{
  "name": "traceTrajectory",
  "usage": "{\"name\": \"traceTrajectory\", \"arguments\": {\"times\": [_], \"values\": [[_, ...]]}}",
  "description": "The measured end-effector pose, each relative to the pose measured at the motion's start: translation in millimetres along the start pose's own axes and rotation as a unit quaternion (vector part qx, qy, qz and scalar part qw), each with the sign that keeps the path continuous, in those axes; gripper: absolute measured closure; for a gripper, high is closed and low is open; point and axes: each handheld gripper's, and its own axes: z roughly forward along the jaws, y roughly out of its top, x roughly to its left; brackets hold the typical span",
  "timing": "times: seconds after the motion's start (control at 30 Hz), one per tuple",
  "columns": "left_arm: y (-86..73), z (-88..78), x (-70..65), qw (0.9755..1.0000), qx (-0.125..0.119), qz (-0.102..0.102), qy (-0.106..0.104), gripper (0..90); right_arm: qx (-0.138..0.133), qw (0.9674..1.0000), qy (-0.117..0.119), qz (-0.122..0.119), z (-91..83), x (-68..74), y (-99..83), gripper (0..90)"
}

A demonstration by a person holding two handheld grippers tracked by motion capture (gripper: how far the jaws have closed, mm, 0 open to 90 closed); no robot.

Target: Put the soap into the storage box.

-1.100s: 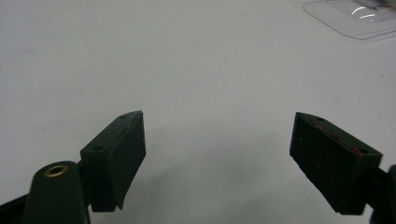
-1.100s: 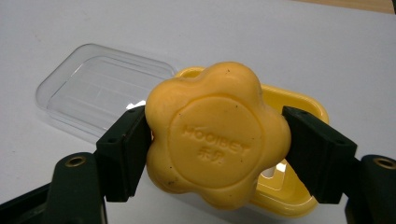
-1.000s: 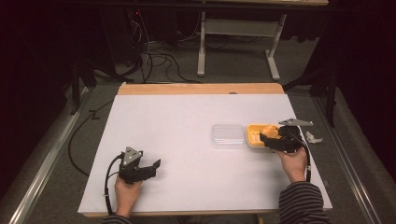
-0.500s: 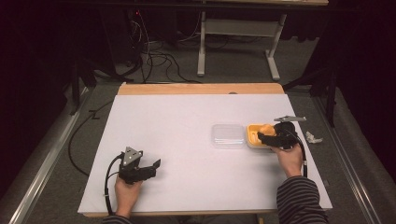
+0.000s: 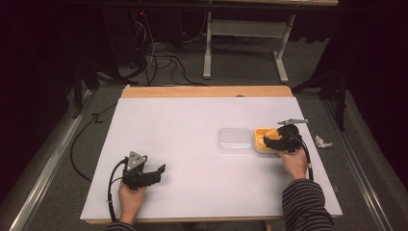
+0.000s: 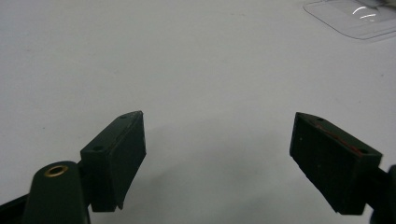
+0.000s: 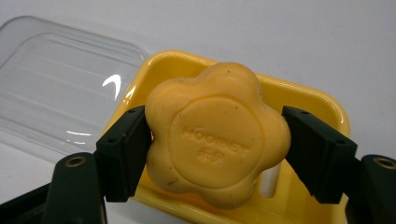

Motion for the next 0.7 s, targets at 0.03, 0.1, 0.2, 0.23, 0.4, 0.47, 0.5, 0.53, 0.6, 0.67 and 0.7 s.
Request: {"name": "traceTrajectory", "arguments": {"times": [0.03, 0.1, 0.2, 0.23, 0.4, 0.47, 0.5, 0.53, 0.6, 0.67, 0.7], "values": [[0.0, 0.0, 0.0, 1.0000, 0.000, 0.001, 0.001, 18.9, 0.000, 1.0000, 0.000, 0.000, 0.0, 0.0, 0.0, 27.4], [0.0, 0.1, 0.0, 1.0000, 0.000, 0.000, 0.001, 18.9, 0.003, 1.0000, -0.002, 0.004, 3.1, -0.4, -0.4, 27.4], [0.0, 0.1, 0.0, 1.0000, 0.000, 0.000, 0.001, 18.9, 0.005, 0.9999, -0.004, 0.010, 5.1, -1.4, -0.6, 27.3], [0.0, 0.1, 0.0, 1.0000, 0.000, 0.000, 0.001, 18.9, 0.007, 0.9999, -0.005, 0.010, 5.7, -1.6, -0.7, 27.3], [0.0, 0.1, -0.1, 1.0000, 0.001, 0.000, 0.001, 19.0, 0.006, 0.9999, -0.007, 0.012, 8.8, -2.2, -1.2, 27.1], [0.1, 0.3, -0.1, 1.0000, 0.002, 0.000, 0.001, 19.1, 0.004, 0.9999, -0.008, 0.012, 9.7, -2.1, -1.6, 27.0], [0.1, 0.3, -0.1, 1.0000, 0.002, 0.000, 0.001, 19.1, 0.003, 0.9999, -0.007, 0.013, 10.1, -2.2, -1.8, 26.8], [0.1, 0.3, -0.2, 1.0000, 0.002, 0.000, 0.001, 19.1, 0.002, 0.9999, -0.006, 0.014, 10.7, -2.3, -2.1, 26.8], [0.1, 0.4, -0.3, 1.0000, 0.002, 0.000, 0.002, 19.1, 0.002, 0.9998, -0.007, 0.017, 11.7, -2.2, -2.6, 26.4], [0.1, 0.4, -0.3, 1.0000, 0.002, 0.000, 0.002, 19.1, 0.002, 0.9998, -0.008, 0.017, 12.2, -2.0, -3.0, 26.6], [0.2, 0.5, -0.3, 1.0000, 0.002, 0.000, 0.002, 19.1, 0.000, 0.9998, -0.010, 0.018, 12.5, -1.6, -3.2, 25.8]]}}
